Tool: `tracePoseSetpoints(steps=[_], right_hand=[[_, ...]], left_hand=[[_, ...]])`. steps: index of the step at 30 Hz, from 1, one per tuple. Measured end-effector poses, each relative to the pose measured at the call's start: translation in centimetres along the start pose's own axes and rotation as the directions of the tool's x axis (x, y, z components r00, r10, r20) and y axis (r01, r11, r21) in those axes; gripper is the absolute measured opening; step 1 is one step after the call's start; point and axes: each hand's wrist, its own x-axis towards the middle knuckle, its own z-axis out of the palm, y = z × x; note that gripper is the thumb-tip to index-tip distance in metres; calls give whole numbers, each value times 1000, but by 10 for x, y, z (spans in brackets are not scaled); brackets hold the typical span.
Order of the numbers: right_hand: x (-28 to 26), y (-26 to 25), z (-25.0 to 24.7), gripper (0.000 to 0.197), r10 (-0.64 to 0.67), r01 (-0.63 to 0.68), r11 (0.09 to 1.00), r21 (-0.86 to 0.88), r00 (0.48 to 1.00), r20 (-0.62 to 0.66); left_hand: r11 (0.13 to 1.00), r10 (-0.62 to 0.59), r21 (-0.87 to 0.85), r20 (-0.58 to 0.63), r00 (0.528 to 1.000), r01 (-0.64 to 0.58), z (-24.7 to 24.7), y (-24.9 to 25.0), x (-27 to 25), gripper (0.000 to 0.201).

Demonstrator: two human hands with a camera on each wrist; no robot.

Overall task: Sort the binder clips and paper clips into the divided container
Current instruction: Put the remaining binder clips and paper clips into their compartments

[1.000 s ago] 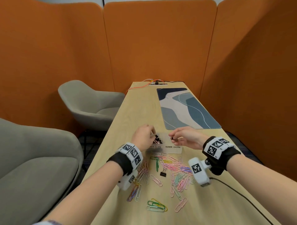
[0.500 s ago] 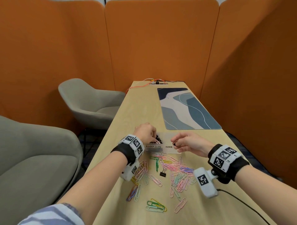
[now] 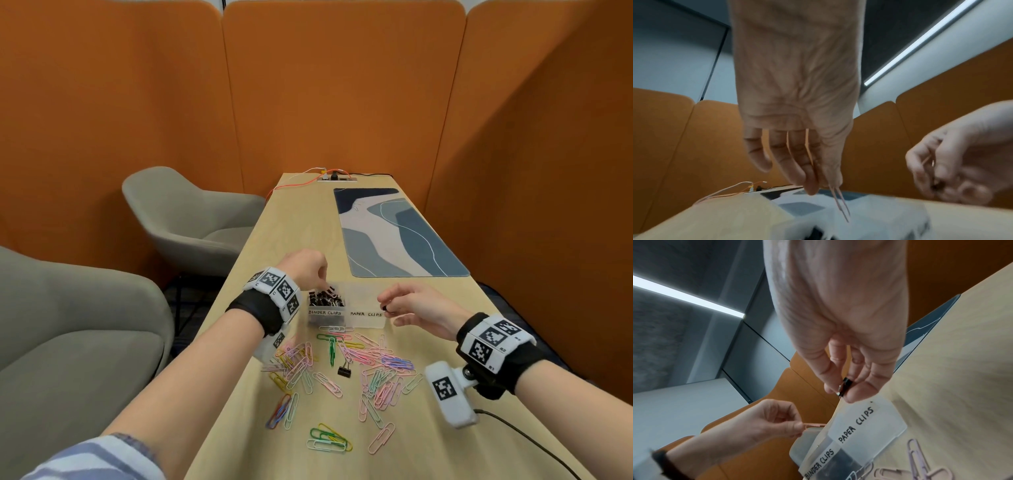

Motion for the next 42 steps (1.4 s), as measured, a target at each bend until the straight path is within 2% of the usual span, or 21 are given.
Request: tracePoseSetpoints(steps=[5, 9, 12, 16, 19, 23, 27, 31, 35, 36, 38, 40, 42], right_hand=[[3, -2, 2, 24, -34, 37, 998, 41, 996, -77], [10, -10, 9, 21, -75, 83, 995, 49, 986, -150], [18, -13, 19, 20, -89, 91, 996, 6, 979, -182], [36, -18, 40, 18, -86, 76, 995, -67, 983, -160], [50, -28, 63, 14, -136, 94, 961, -260, 979, -149], [59, -35, 88, 20, -227, 126, 845, -520, 965, -135], [49, -34, 89, 35, -251, 159, 779, -606, 966, -69], [21, -30, 68, 38, -257, 220, 661, -718, 965, 59], [-8, -11, 37, 41, 41, 124, 536, -835, 984, 173], [-15, -5, 31, 38, 61, 127, 508, -852, 981, 183], [-26, 4, 27, 27, -30, 217, 478, -851, 972, 231], [-36, 11, 37, 23, -123, 342, 480, -808, 938, 324], [-39, 18, 55, 29, -171, 441, 389, -809, 897, 408]], left_hand=[[986, 22, -162, -106, 994, -39, 1, 25, 7, 12], [978, 5, -209, -82, 997, -22, 19, 44, 11, 14], [969, -40, -247, -85, 996, 18, 21, 40, 6, 19], [971, -95, -235, -173, 980, 53, 10, 16, -21, 20], [972, -130, -215, -173, 976, 91, 10, -9, -48, 16], [976, -163, -152, -54, 985, 154, 22, -33, -81, 17], [975, -192, -95, 89, 977, 200, 37, -42, -100, 22], [971, -214, -48, 261, 941, 234, 45, -34, -108, 46], [962, -214, -83, 369, 905, 262, 49, -24, -106, 52], [962, -205, -94, 377, 903, 257, 50, -20, -106, 51], [966, -190, -95, 374, 908, 241, 50, -12, -104, 50], [972, -185, -72, 364, 913, 225, 53, -3, -103, 56], [976, -186, -47, 345, 920, 215, 57, 4, -101, 66]])
